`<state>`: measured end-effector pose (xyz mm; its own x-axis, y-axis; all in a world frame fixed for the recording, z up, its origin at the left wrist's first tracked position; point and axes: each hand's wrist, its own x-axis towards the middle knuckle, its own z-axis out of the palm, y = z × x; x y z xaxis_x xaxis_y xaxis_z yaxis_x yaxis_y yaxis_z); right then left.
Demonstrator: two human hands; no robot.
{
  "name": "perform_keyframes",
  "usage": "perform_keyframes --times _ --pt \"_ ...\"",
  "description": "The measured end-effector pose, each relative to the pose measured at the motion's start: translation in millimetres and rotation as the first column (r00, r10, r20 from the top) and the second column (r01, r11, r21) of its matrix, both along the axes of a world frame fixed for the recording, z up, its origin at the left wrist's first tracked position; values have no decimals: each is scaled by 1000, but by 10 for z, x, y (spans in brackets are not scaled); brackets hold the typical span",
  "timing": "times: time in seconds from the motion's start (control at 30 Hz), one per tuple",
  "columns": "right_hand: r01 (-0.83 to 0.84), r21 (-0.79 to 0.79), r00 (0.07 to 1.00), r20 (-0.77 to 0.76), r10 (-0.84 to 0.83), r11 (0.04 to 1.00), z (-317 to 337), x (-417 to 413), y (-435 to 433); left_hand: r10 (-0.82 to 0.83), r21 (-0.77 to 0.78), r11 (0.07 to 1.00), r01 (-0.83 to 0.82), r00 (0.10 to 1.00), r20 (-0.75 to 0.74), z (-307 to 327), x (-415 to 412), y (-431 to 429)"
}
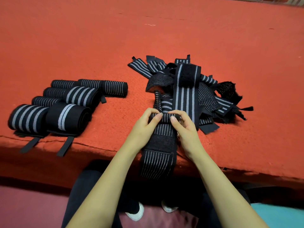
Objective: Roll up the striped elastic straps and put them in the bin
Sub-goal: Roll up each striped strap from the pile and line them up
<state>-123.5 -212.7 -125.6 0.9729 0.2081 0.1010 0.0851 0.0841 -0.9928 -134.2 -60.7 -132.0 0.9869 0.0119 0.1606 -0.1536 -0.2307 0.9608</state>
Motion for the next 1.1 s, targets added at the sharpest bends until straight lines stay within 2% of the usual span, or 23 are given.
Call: perform_keyframes --times 0.1,0.2,0.37,0.47,0.6,0.8,0.93,1.1 --pt "6 37 997 -73 -3 999 18 -7 26 -39 -16 999 40 998 55 -22 8 19" --pt "8 -31 999 -43 -9 999 6 -2 30 -65 -31 997 68 995 69 -23 0 19" --pt "-16 -46 999 36 18 999 35 -39 0 -48 -124 991 44 998 -29 0 11 3" --pt "-16 -44 999 49 18 999 7 -26 -16 -30 -82 996 24 997 -68 32 5 -8" --pt "-5 1 1000 -23 5 1000 24 -22 23 -25 -23 999 25 999 -26 8 -8 0" --pt "-32 -76 999 -13 31 997 -1 0 52 -57 -67 996 59 998 36 8 -31 8" --pt "-39 -71 999 16 41 997 -3 2 25 -42 -159 987 40 999 -9 23 0 -8" --pt "-56 -67 998 6 57 996 -26 19 18 6 -118 993 -13 998 -67 16 20 -5"
